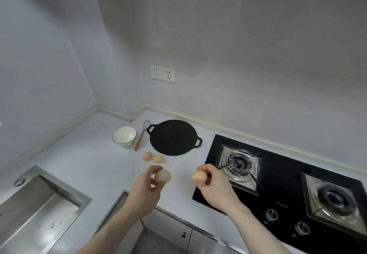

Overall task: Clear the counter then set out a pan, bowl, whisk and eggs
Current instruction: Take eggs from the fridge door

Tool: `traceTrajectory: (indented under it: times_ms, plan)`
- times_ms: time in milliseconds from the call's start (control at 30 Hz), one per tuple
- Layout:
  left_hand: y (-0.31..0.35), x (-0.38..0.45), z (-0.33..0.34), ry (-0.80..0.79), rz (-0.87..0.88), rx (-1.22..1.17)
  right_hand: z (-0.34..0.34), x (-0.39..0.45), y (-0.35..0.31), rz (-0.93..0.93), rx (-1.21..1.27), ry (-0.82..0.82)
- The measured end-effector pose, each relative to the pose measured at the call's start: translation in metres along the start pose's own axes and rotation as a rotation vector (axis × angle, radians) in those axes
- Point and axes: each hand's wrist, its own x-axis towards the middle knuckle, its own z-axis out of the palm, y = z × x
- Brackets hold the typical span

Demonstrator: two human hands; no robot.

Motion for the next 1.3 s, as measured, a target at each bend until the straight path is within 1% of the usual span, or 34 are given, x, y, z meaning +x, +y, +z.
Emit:
traceTrajectory:
  times_ms: [133,267,400,567,767,967,1100,1300]
  plan:
    - [-0.023,0.017,-0.013,0.044,-0.038,0.003,0.022,0.027,0.000,0.008,0.000,-0.035]
    - [-0.051,0.045,-0.029,0.079,-0.089,0.003,0.047,0.050,-0.003,0.067,0.059,-0.063]
    - [-0.082,0.096,-0.046,0.080,-0.106,0.001,0.071,0.088,-0.010,0.121,0.078,-0.043]
    - [-0.129,0.174,-0.058,0.037,-0.104,0.049,0.116,0.148,-0.017,0.174,0.099,0.007]
    - [-0.167,0.249,-0.043,-0.078,-0.112,0.142,0.164,0.203,0.000,0.266,0.111,0.077]
    - [-0.188,0.295,-0.021,-0.099,-0.150,0.134,0.187,0.244,0.027,0.305,0.058,0.100]
    - [-0.207,0.319,-0.007,-0.102,-0.142,0.173,0.198,0.263,0.048,0.314,0.027,0.096]
    - [-0.231,0.336,0.005,-0.103,-0.095,0.227,0.214,0.274,0.066,0.271,-0.018,0.090]
